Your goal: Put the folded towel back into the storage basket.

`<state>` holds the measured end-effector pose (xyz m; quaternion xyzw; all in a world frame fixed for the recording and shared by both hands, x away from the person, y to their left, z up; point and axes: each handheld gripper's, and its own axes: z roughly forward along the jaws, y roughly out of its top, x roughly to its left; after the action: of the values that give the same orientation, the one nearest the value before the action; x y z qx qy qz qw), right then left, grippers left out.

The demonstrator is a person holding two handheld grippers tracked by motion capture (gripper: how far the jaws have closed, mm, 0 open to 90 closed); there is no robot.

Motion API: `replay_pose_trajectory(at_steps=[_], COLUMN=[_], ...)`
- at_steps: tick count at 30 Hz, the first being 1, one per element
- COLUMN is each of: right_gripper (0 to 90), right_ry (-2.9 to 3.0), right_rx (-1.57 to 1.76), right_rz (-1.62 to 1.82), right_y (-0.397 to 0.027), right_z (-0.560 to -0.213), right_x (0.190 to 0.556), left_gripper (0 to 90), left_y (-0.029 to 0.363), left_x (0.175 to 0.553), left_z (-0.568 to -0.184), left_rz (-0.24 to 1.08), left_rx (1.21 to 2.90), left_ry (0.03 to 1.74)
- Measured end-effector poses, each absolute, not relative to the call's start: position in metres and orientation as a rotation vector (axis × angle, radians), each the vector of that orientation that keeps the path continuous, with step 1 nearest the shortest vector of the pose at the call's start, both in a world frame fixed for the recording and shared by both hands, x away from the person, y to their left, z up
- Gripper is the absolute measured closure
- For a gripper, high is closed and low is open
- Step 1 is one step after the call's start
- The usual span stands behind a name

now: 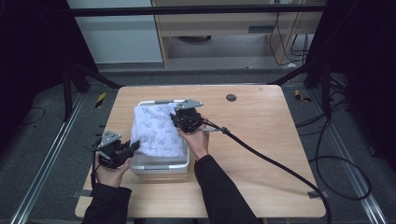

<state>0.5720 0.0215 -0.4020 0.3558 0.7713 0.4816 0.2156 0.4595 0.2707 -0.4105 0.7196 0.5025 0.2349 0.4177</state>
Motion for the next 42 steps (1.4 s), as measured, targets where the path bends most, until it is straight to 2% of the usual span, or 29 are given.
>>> replay_pose_trajectory(at_steps=[28,34,38,42], right_gripper=[74.1,70.2,69.0,68.1], right_ry=[2.189,2.199,2.188,2.175], right_rx=[1.037,1.032,1.013,1.000], right_rz=[1.254,1.221,1.203,1.217], right_y=[0.022,0.022,0.022,0.020], right_z=[-0.435,-0.438,-0.438,-0.433], right_x=[0.579,0.580,0.578,0.577], left_gripper=[72.9,68.1,61.8,61.4], left_y=[0.263,0.263,0.265,0.267], left_x=[0.470,0.471,0.470,0.467], left_z=[-0.434,-0.436,-0.434,-0.430], left_rz=[0.569,0.575,0.608,0.614], left_rx=[1.893,1.894,1.866,1.843], left_ry=[1.310,1.329,1.328,1.321])
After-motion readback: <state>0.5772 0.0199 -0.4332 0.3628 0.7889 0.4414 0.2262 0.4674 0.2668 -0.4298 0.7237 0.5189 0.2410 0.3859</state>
